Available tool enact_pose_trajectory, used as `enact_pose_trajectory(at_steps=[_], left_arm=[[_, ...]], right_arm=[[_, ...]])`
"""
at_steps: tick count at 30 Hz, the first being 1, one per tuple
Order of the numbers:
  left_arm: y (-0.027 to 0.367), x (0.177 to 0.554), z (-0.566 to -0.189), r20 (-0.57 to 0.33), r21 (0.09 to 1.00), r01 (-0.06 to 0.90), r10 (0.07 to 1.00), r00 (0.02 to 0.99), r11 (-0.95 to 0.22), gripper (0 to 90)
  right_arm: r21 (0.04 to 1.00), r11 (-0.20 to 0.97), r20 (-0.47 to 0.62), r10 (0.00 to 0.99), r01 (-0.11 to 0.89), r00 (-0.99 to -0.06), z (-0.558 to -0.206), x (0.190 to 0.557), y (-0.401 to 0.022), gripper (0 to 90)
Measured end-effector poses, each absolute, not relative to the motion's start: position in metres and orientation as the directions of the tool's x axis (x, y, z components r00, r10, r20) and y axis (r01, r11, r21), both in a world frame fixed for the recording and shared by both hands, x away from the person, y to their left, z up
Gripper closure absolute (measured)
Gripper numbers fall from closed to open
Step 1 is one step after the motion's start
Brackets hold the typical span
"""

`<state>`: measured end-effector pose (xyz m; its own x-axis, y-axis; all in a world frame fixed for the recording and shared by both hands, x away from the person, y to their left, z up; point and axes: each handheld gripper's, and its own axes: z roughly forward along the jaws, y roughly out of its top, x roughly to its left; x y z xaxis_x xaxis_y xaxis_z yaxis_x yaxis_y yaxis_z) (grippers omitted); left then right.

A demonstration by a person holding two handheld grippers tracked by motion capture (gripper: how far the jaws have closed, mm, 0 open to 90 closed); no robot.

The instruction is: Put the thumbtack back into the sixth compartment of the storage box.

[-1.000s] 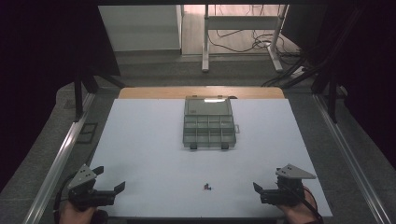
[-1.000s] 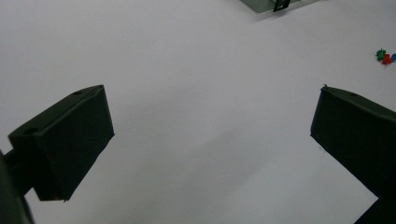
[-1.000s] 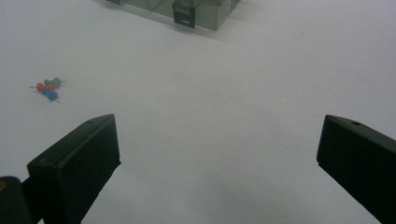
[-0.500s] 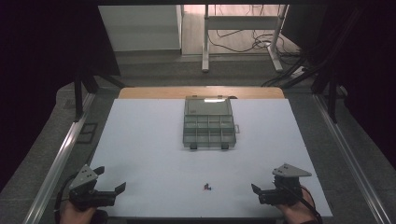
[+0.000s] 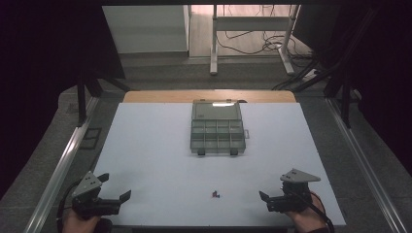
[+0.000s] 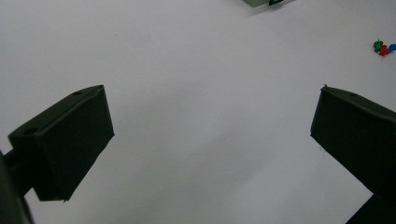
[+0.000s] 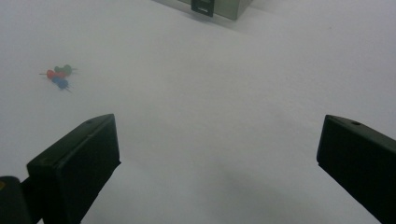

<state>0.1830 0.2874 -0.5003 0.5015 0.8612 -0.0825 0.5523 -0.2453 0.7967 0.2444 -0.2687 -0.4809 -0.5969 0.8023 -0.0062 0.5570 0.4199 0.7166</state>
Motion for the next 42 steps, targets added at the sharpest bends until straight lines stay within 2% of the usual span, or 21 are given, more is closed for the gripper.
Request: enact_pose_trajectory(at_steps=[16, 42], left_arm=[[0.287, 0.183, -0.500, -0.079, 0.796, 0.550, 0.858, 0.508, -0.253, 0.0], [0.287, 0.183, -0.500, -0.075, 0.796, 0.547, 0.855, 0.512, -0.258, 0.0]], right_arm=[[0.691, 0.447, 0.046, 0.757, 0.568, -0.652, -0.474, 0.262, -0.242, 0.0], [0.623, 0.575, -0.015, 0.687, 0.531, -0.726, -0.468, 0.283, -0.192, 0.0]])
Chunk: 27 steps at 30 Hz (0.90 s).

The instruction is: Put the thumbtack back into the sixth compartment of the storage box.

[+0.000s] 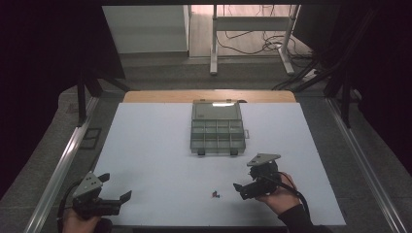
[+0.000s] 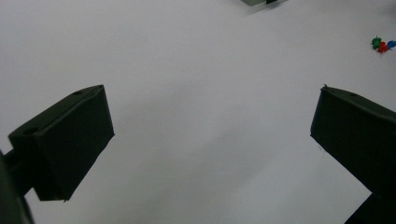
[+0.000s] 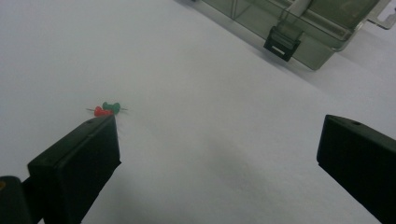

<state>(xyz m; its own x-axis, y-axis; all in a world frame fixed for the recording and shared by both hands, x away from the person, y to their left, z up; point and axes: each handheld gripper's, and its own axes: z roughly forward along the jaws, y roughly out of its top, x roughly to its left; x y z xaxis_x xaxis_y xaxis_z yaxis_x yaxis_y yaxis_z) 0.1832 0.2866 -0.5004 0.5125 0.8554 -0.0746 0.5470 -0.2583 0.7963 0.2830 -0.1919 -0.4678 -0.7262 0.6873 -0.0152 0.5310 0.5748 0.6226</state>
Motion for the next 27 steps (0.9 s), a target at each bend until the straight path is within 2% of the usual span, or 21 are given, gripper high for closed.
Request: enact_pose_trajectory(at_steps=[6, 10, 16, 17, 21, 27], left_arm=[[0.286, 0.183, -0.500, -0.072, 0.797, 0.544, 0.855, 0.514, -0.260, 0.0], [0.286, 0.183, -0.500, -0.072, 0.798, 0.544, 0.854, 0.515, -0.261, 0.0], [0.286, 0.183, -0.500, -0.071, 0.798, 0.543, 0.854, 0.516, -0.262, 0.0], [0.286, 0.183, -0.500, -0.071, 0.798, 0.543, 0.854, 0.516, -0.262, 0.0], [0.286, 0.183, -0.500, -0.070, 0.797, 0.543, 0.853, 0.517, -0.264, 0.0], [0.286, 0.183, -0.500, -0.066, 0.795, 0.544, 0.852, 0.519, -0.270, 0.0]], right_arm=[[0.600, 0.603, -0.024, 0.671, 0.526, -0.741, -0.469, 0.286, -0.181, 0.1], [0.584, 0.620, -0.030, 0.662, 0.524, -0.749, -0.471, 0.287, -0.175, 4.7], [0.563, 0.655, -0.013, 0.617, 0.504, -0.787, -0.474, 0.290, -0.162, 19.4], [0.561, 0.662, -0.008, 0.605, 0.497, -0.797, -0.474, 0.290, -0.160, 25.5], [0.543, 0.682, 0.012, 0.577, 0.490, -0.817, -0.476, 0.292, -0.155, 30.8], [0.499, 0.718, 0.021, 0.549, 0.485, -0.835, -0.482, 0.295, -0.141, 47.4]])
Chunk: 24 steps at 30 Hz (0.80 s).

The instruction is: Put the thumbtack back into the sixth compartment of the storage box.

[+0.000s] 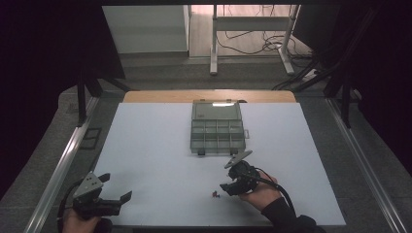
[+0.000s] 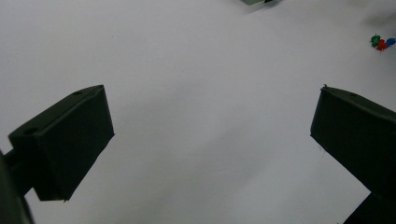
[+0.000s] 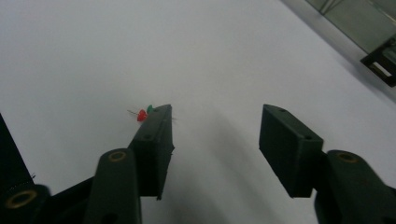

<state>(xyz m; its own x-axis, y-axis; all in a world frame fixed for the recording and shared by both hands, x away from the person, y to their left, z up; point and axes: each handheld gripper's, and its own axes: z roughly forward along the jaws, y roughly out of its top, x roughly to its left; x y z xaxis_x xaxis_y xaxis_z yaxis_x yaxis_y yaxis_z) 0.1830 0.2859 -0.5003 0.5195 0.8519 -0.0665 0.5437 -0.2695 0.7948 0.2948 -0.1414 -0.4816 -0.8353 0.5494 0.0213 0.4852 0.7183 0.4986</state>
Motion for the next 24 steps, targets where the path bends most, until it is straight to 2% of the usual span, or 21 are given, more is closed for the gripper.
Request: enact_pose_trajectory(at_steps=[3, 4, 13, 15, 17, 18, 24], left_arm=[[0.286, 0.183, -0.500, -0.067, 0.795, 0.544, 0.852, 0.519, -0.269, 0.0], [0.286, 0.183, -0.500, -0.066, 0.795, 0.543, 0.852, 0.520, -0.270, 0.0], [0.286, 0.183, -0.500, -0.063, 0.796, 0.540, 0.850, 0.523, -0.274, 0.0], [0.286, 0.183, -0.500, -0.063, 0.798, 0.538, 0.849, 0.525, -0.273, 0.0], [0.286, 0.183, -0.500, -0.064, 0.798, 0.538, 0.849, 0.525, -0.273, 0.0], [0.286, 0.183, -0.500, -0.064, 0.798, 0.538, 0.849, 0.525, -0.273, 0.0], [0.286, 0.182, -0.500, -0.062, 0.803, 0.531, 0.848, 0.527, -0.271, 0.0]], right_arm=[[0.491, 0.731, 0.026, 0.532, 0.474, -0.847, -0.482, 0.295, -0.137, 51.2], [0.484, 0.743, 0.036, 0.511, 0.462, -0.859, -0.483, 0.296, -0.133, 54.9], [0.448, 0.783, 0.048, 0.462, 0.432, -0.886, -0.488, 0.296, -0.115, 60.7], [0.429, 0.804, 0.038, 0.439, 0.412, -0.897, -0.491, 0.298, -0.109, 66.4], [0.425, 0.809, 0.037, 0.432, 0.405, -0.901, -0.492, 0.298, -0.108, 68.3], [0.415, 0.821, 0.035, 0.417, 0.393, -0.908, -0.494, 0.298, -0.103, 73.1], [0.399, 0.836, 0.042, 0.395, 0.378, -0.918, -0.498, 0.298, -0.097, 77.7]])
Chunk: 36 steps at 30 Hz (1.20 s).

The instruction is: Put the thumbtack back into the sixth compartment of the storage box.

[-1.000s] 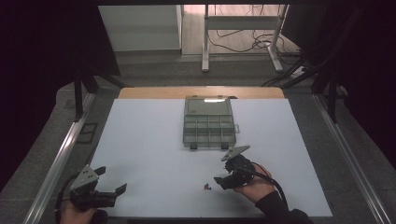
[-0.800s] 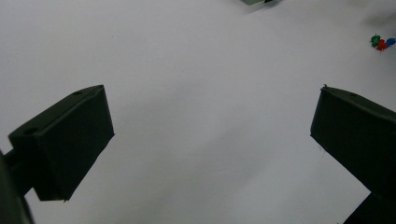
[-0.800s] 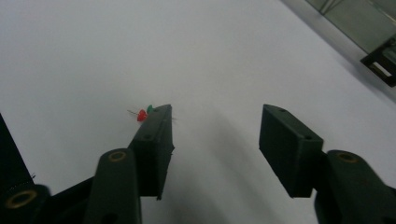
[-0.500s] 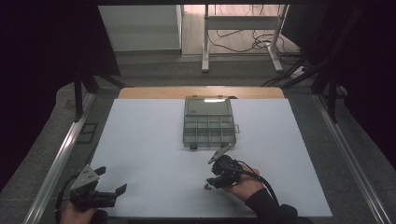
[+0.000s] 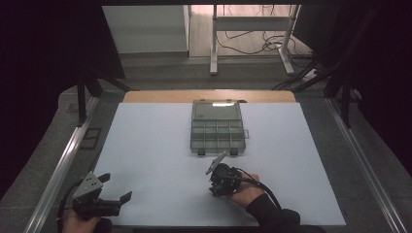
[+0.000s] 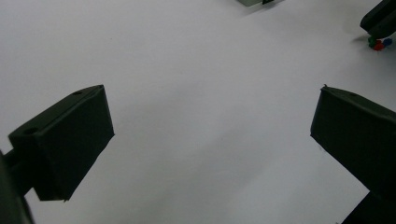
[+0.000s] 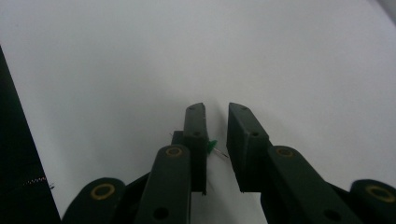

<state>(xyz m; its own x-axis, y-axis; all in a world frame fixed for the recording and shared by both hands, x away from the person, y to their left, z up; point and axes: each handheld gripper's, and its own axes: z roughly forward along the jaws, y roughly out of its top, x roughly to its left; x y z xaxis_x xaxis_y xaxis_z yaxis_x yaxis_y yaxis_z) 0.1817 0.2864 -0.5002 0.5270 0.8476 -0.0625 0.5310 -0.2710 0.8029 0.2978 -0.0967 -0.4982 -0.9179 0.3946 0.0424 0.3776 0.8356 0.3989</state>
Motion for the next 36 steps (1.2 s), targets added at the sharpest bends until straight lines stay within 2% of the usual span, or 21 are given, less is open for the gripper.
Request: enact_pose_trajectory(at_steps=[24, 36], left_arm=[[0.2869, 0.1815, -0.5001, -0.066, 0.805, 0.530, 0.847, 0.528, -0.268, 0.0], [0.2868, 0.1818, -0.5003, -0.065, 0.803, 0.531, 0.846, 0.529, -0.270, 0.0]], right_arm=[[0.374, 0.861, 0.040, 0.356, 0.344, -0.934, -0.5055, 0.2989, -0.0960, 81.7], [0.400, 0.835, 0.045, 0.393, 0.377, -0.918, -0.5019, 0.3012, -0.0994, 82.7]])
